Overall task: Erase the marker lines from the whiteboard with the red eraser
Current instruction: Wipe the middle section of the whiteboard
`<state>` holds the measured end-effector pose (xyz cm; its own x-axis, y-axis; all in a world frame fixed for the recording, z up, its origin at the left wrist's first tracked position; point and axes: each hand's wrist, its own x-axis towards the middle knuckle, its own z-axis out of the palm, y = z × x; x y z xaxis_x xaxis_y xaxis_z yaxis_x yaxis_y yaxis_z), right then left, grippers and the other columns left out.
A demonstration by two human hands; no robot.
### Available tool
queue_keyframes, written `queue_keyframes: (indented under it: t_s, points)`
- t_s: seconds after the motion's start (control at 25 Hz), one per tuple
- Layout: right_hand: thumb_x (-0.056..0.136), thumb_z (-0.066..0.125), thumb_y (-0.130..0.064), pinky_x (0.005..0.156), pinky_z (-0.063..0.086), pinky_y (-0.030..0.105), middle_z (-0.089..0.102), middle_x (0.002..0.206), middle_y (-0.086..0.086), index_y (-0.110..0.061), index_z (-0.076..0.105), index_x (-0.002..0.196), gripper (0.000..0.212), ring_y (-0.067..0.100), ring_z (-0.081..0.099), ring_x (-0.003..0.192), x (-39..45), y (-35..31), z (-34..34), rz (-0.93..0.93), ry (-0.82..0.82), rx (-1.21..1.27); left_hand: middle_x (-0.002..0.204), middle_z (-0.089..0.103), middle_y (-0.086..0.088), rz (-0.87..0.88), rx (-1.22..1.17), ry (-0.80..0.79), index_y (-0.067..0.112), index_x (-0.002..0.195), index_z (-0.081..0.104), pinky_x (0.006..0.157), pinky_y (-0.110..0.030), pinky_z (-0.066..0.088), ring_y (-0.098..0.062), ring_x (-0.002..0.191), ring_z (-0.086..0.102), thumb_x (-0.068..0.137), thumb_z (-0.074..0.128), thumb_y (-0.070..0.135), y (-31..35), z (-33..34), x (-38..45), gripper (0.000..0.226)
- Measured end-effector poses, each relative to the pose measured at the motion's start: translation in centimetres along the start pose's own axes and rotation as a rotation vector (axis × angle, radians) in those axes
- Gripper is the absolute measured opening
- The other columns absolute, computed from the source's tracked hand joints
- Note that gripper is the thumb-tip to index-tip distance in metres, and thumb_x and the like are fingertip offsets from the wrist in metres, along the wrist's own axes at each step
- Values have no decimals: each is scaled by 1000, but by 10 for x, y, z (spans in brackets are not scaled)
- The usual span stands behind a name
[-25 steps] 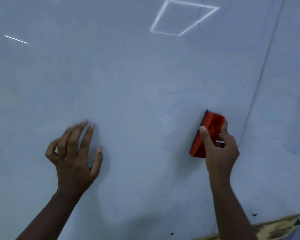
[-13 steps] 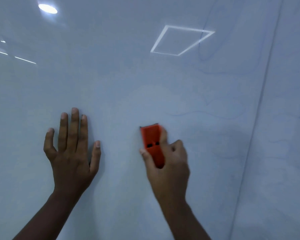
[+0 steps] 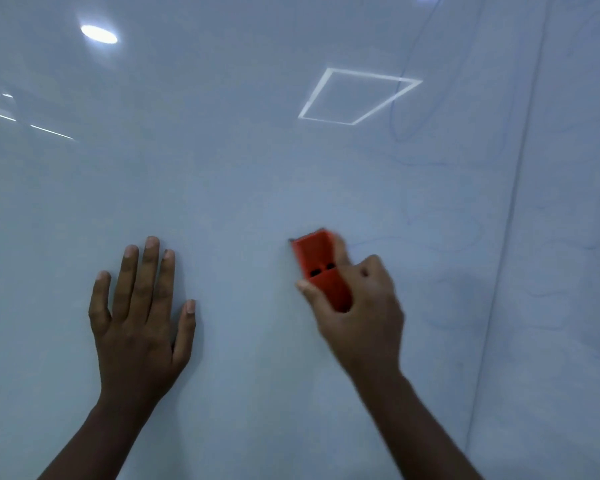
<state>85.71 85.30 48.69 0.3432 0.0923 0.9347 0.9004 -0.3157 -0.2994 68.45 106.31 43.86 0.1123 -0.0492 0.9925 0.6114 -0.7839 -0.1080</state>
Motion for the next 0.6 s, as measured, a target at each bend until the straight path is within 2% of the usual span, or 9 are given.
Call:
queue_keyframes:
  t_s: [0.16,0.28,0.44,0.6]
  points:
    - [79,60,-72,73,57,46,52,91,3,-37,53,147,76,24,62,79,41,65,-31,239,117,89,175,23,-17,-22,1,-4,2,166,29,131,-55,12,-32,164,18,111,42,31,2,0,-2,64]
    - [85,67,-64,77,56,45,55,95,9,-36,49,150,73,23,61,82,76,85,-44,284,186,92,175,22,-18,-22,-5,-5,2,166,27,132,-55,10,-31,165,16,111,41,31,4,1,-2,64]
    - [88,70,-53,78,52,40,49,93,3,-32,50,150,69,26,57,87,90,69,-42,190,224,86,175,23,-19,-22,-11,0,1,166,29,132,-55,11,-32,164,16,110,42,30,5,2,-2,64]
    - [85,70,-45,76,45,38,51,96,4,-29,53,149,69,27,49,86,34,51,-27,-58,47,-13,175,24,-19,-26,-15,0,1,166,29,132,-57,12,-33,164,17,110,43,30,4,3,-5,64]
